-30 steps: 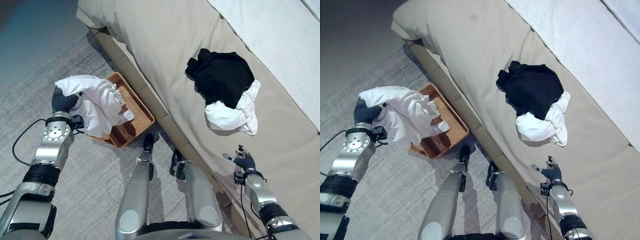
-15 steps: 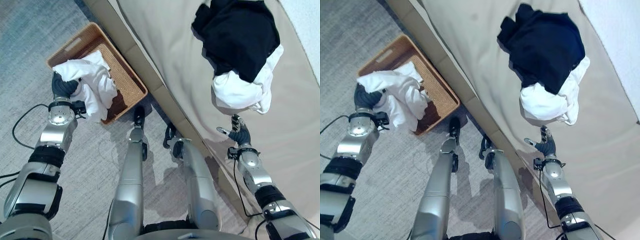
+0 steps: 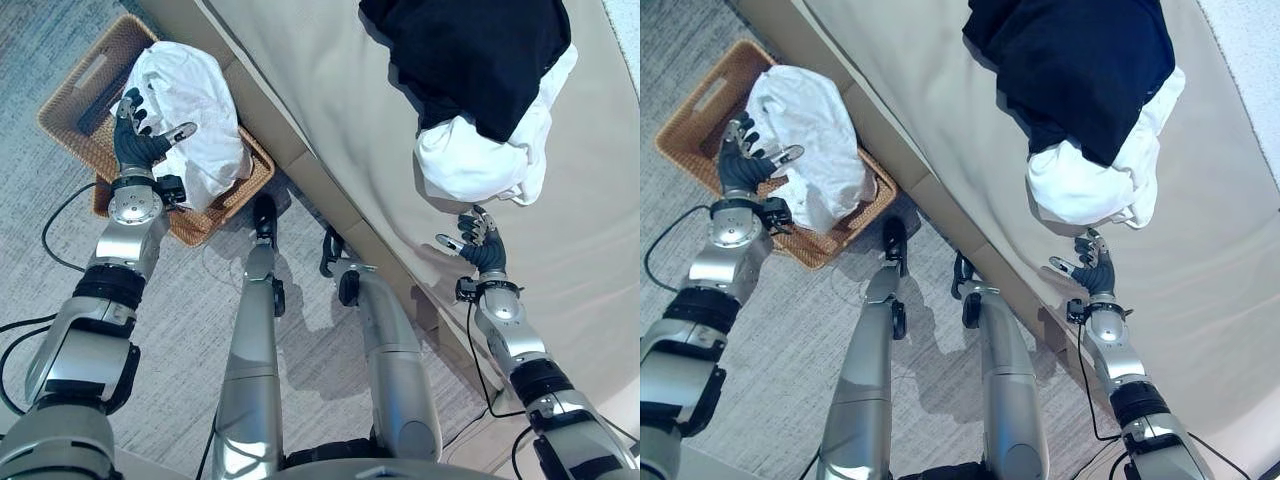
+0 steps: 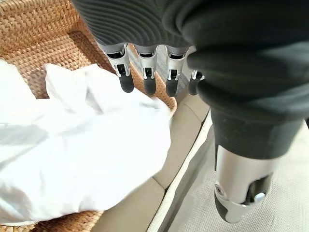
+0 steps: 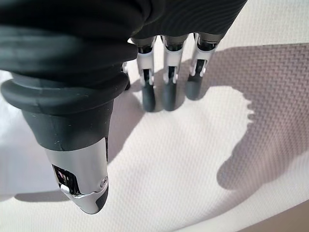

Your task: Pick up clothes into the bucket

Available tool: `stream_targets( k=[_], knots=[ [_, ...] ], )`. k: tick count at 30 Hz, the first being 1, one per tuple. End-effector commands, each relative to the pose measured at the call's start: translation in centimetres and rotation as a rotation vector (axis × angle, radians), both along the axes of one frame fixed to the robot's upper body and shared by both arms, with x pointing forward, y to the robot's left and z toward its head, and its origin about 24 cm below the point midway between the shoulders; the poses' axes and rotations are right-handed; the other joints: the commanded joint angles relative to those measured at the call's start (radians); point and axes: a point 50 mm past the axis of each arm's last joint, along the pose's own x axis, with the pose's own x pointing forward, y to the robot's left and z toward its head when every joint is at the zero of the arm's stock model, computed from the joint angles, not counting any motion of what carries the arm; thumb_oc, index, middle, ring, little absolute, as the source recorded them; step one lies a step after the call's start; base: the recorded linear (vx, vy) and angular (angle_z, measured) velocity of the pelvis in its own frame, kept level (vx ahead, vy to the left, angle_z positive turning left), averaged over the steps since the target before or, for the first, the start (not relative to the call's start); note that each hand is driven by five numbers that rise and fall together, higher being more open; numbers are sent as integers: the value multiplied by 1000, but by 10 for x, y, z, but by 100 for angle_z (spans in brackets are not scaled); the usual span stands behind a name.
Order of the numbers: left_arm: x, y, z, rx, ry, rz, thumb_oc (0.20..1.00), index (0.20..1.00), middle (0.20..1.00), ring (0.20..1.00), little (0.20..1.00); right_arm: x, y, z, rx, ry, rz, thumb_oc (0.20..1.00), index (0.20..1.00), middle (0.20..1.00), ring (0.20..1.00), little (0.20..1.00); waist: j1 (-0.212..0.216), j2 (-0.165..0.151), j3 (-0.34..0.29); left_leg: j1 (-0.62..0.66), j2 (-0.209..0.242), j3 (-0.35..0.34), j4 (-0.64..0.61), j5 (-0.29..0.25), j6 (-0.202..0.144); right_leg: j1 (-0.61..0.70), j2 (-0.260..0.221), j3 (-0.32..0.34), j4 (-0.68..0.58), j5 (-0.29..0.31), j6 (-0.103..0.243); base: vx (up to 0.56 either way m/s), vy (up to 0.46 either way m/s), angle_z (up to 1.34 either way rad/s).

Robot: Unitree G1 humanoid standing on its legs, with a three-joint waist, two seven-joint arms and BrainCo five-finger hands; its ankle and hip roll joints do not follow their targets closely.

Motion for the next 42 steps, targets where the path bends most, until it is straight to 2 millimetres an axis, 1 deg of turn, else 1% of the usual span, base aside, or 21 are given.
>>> stream_targets(
  k=[1,5,6,7,8,9,10,11,12,13,14,16,17,18,21,25,28,33,35,36,42],
  knots=[
    [1,5,5,56,-12,96,1000,1000,1000,1000,1000,1,-16,16,-6,-68,-65,1000,1000,1000,1000,1000,8,24,-19,46,42,-33,62,-122,-34,40,-65,40,-229,209,123,8,-6,-5],
    [-1,9,-10,26,30,133,1000,1000,1000,1000,1000,3,-13,30,31,-147,-91,1000,1000,1000,1000,1000,7,28,-19,80,45,-25,28,-110,-36,64,-61,40,-253,216,125,3,-2,-2],
    [-5,10,-28,-12,61,149,1000,1000,1000,1000,1000,3,-12,46,38,-229,-106,1000,1000,1000,1000,1000,7,30,-19,108,47,-22,4,-105,-38,86,-60,39,-269,217,128,16,-17,-3],
    [-5,10,-29,-12,62,149,1000,1000,1000,1000,1000,2,-12,45,36,-228,-106,1000,1000,1000,1000,1000,7,30,-19,111,47,-22,2,-104,-38,88,-60,39,-270,217,128,40,-28,-6],
    [-16,8,-59,-78,99,169,1000,1000,1000,1000,1000,-2,-12,72,-32,-357,-123,1000,1000,1000,1000,1000,15,38,-19,153,46,-20,-29,-98,-38,117,-59,39,-281,215,129,34,-20,-8],
    [-22,6,-74,-99,119,170,1000,1000,1000,1000,1000,-5,-15,82,-87,-399,-143,1000,1000,1000,1000,1000,19,44,-19,176,45,-21,-47,-96,-38,135,-59,39,-287,213,129,34,-20,-8],
    [-23,5,-75,-101,122,171,1000,1000,1000,1000,1000,-6,-14,81,-91,-397,-143,1000,1000,1000,1000,1000,18,45,-19,181,45,-21,-51,-95,-38,139,-59,39,-289,213,129,-39,-15,-6],
    [-36,-7,-100,-157,126,177,1000,1000,1000,1000,1000,-12,-17,105,-157,-512,-189,1000,1000,1000,1000,1000,30,57,-19,206,43,-15,-83,-59,-36,155,-66,27,-300,237,121,-39,-18,-2],
    [-43,-11,-111,-141,147,188,1000,1000,1000,1000,1000,-15,-20,113,-212,-544,-202,1000,1000,1000,1000,1000,34,62,-19,230,42,-15,-96,-58,-36,177,-67,26,-303,234,121,35,-32,0],
    [-43,-12,-113,-141,153,189,1000,1000,1000,1000,1000,-15,-20,112,-215,-539,-201,1000,1000,1000,1000,1000,34,64,-19,253,44,-22,-96,-85,-40,198,-63,34,-297,207,129,0,0,0],
    [-49,-17,-122,-115,170,189,1000,1000,1000,1000,1000,-18,-22,124,-238,-594,-221,1000,1000,1000,1000,1000,40,68,-19,256,41,-17,-109,-54,-37,198,-69,23,-306,232,121,31,-17,4],
    [-70,-23,-164,-163,293,201,1000,1000,1000,1000,1000,-22,-24,145,-309,-675,-237,1000,1000,1000,1000,1000,59,81,-19,314,37,-12,-133,-55,-37,246,-72,23,-302,222,121,21,-22,5],
    [-71,-23,-165,-164,295,201,1000,1000,1000,1000,1000,-22,-24,144,-310,-674,-237,1000,1000,1000,1000,1000,59,82,-19,317,37,-12,-135,-55,-37,248,-72,22,-303,222,121,73,-57,3],
    [-86,-25,-187,-163,369,221,1000,1000,1000,1000,1000,-22,-23,154,-347,-706,-239,1000,1000,1000,1000,1000,74,91,-19,354,36,-14,-151,-54,-36,279,-75,21,-302,215,120,57,-46,1],
    [-99,-30,-206,-111,452,218,1000,1000,1000,1000,1000,-15,-25,159,-407,-692,-254,1000,1000,1000,1000,1000,98,107,-19,403,35,-19,-188,-41,-39,317,-79,10,-303,207,121,45,-50,3],
    [-110,-37,-222,-49,533,172,1000,1000,1000,1000,1000,-3,-35,169,-481,-659,-301,1000,1000,1000,1000,1000,119,130,-19,437,36,-30,-231,-19,-44,344,-84,-7,-307,199,121,38,-60,9],
    [-119,-49,-238,9,616,71,1000,1000,1000,1000,1000,20,-53,186,-555,-575,-363,1000,1000,1000,1000,1000,147,160,-19,471,42,-45,-284,6,-45,352,-88,-24,-293,185,119,56,-45,16],
    [-118,-66,-243,19,639,-17,1000,1000,1000,1000,1000,41,-68,205,-586,-480,-406,1000,1000,1000,1000,1000,161,176,-19,472,43,-64,-312,23,-48,343,-94,-37,-282,177,113,23,-34,11],
    [-116,-72,-243,27,642,-47,1000,1000,1000,1000,1000,52,-77,207,-596,-386,-422,1000,1000,1000,1000,1000,168,180,-19,465,43,-65,-312,24,-48,335,-93,-40,-281,178,111,16,-22,2],
    [-113,-76,-243,28,646,-72,1000,1000,1000,1000,1000,60,-86,208,-672,-264,-427,1000,1000,1000,1000,1000,174,179,-19,459,44,-65,-311,25,-48,330,-89,-42,-284,179,109,20,-26,4],
    [-104,-92,-238,43,620,-137,1000,1000,1000,1000,1000,70,-87,215,-774,-170,-459,1000,1000,1000,1000,1000,168,185,-19,442,42,-65,-306,25,-48,313,-83,-35,-283,181,109,18,-19,5]
  ],
)
